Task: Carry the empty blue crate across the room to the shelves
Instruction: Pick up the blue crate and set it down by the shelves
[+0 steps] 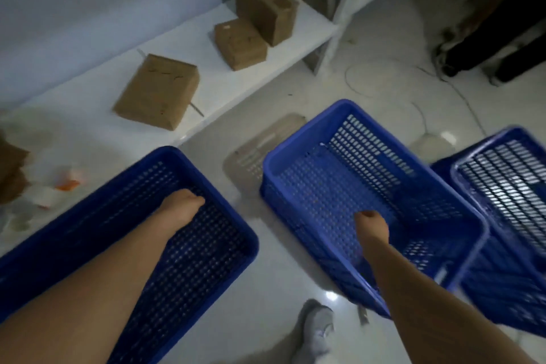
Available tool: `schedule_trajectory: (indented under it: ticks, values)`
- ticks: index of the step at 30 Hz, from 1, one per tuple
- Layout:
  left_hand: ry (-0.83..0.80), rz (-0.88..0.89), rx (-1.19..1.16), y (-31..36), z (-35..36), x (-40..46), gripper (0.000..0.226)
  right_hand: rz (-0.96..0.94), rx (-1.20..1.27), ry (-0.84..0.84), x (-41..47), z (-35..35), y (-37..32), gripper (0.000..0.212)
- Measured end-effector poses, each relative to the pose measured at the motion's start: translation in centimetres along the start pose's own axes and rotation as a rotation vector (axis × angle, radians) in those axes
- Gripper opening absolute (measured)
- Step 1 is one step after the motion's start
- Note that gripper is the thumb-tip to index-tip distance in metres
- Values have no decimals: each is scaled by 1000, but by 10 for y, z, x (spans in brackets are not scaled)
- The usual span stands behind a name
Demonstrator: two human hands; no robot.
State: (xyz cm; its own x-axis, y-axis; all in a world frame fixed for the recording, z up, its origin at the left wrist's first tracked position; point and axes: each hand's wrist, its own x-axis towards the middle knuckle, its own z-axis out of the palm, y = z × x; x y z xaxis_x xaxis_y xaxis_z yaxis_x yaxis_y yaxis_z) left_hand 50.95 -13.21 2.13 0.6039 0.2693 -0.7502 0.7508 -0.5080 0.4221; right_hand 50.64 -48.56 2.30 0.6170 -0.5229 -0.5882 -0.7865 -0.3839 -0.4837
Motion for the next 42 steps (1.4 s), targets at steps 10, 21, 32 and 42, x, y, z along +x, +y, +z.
schedule_trajectory:
  ticks: [10,21,32,42]
  values:
    - [103,198,260,188,166,56,32,513,56,368,129,-150,116,54]
    - [164,159,653,242,207,159,101,704,380,268,210,-143,212,49]
    - [103,53,462,243,194,286,96,699,484,404,242,-115,239,31]
    - [55,40,206,291,191,170,49,752,546,501,166,-151,270,23]
